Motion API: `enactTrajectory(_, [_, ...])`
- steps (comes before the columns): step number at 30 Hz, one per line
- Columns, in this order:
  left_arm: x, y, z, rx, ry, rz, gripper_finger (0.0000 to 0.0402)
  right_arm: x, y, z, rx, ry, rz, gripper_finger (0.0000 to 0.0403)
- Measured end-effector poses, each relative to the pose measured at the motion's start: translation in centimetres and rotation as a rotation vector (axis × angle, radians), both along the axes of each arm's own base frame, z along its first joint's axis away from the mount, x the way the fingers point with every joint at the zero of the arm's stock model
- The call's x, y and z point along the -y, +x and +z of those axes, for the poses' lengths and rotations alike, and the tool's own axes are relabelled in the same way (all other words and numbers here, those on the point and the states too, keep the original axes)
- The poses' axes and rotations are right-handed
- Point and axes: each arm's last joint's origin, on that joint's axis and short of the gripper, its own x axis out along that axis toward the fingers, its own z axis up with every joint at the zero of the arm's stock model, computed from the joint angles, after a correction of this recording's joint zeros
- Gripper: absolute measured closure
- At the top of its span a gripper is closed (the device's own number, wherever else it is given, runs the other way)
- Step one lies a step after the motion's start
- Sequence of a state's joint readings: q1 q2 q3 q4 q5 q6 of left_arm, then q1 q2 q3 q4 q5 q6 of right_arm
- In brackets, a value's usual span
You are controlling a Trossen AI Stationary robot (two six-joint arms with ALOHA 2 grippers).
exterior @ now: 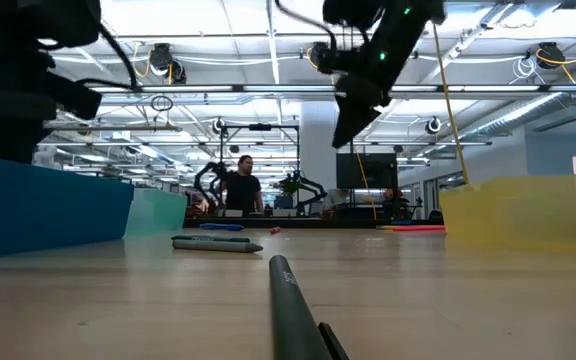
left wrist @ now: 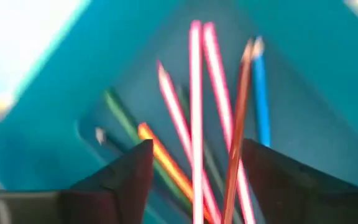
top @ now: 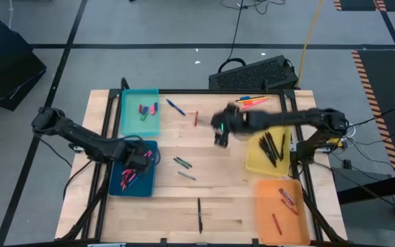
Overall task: Sort crayons/erasers/pens/pencils in bins
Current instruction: Put the pink colored pencil into the blue bin
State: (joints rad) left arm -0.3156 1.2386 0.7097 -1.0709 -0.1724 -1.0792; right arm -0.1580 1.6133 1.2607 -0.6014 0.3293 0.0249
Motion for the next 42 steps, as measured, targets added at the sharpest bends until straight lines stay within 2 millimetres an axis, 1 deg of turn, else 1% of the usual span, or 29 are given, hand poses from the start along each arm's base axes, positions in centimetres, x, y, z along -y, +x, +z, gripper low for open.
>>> enactTrajectory(2, [-0.3, 0.0, 0.7, 0.077, 0.049, -0.045, 0.0135, 3.5, -0.6, -0.4, -0.082, 0.049, 0.016, 0.0091])
enactTrajectory(5, [-0.7, -0.1, 2.1, 0.244, 0.172, -0.078, 0.0118, 8.1, -1.8, -2.5, -0.246, 0.131, 0.018, 0.0100])
enactTrajectory(7, [-0.8, -0.3, 3.1, 0.356, 0.262, -0.107, 0.0116, 10.6, -2.3, -4.1, -0.352, 0.169, 0.015, 0.0110])
enactTrajectory(9, [-0.9, -0.3, 4.0, 0.437, 0.332, -0.148, 0.0116, 12.6, -2.8, -5.5, -0.454, 0.221, 0.011, 0.0118])
enactTrajectory(12, [-0.9, -0.4, 4.9, 0.510, 0.382, -0.221, 0.0124, 15.1, -2.9, -7.6, -0.588, 0.296, 0.017, 0.0126])
enactTrajectory(16, [-0.9, -0.3, 5.3, 0.537, 0.398, -0.264, 0.0138, 17.5, -3.0, -9.7, -0.781, 0.288, 0.056, 0.0133])
enactTrajectory(19, [-0.9, -0.5, 5.3, 0.518, 0.402, -0.270, 0.0148, 18.5, -2.9, -10.8, -0.894, 0.249, 0.129, 0.0142])
enactTrajectory(23, [-0.9, -0.6, 5.1, 0.504, 0.380, -0.266, 0.0157, 18.9, -2.8, -11.1, -0.934, 0.203, 0.275, 0.0163])
enactTrajectory(27, [-0.7, -0.7, 5.1, 0.501, 0.366, -0.277, 0.0158, 19.0, -2.9, -11.4, -0.959, 0.183, 0.427, 0.0198])
enactTrajectory(31, [-0.5, -0.8, 5.1, 0.508, 0.369, -0.282, 0.0158, 18.9, -2.9, -11.5, -0.955, 0.192, 0.581, 0.0244])
enactTrajectory(38, [0.3, -1.1, 5.2, 0.547, 0.451, -0.295, 0.0158, 18.6, -2.4, -11.6, -0.936, 0.170, 0.600, 0.0336])
enactTrajectory(40, [0.8, -1.1, 4.6, 0.585, 0.431, -0.292, 0.0158, 18.3, -2.2, -11.6, -0.926, 0.173, 0.588, 0.0360])
enactTrajectory(42, [1.1, -1.0, 3.2, 0.627, 0.410, -0.291, 0.0158, 18.0, -1.9, -11.6, -0.905, 0.181, 0.555, 0.0379])
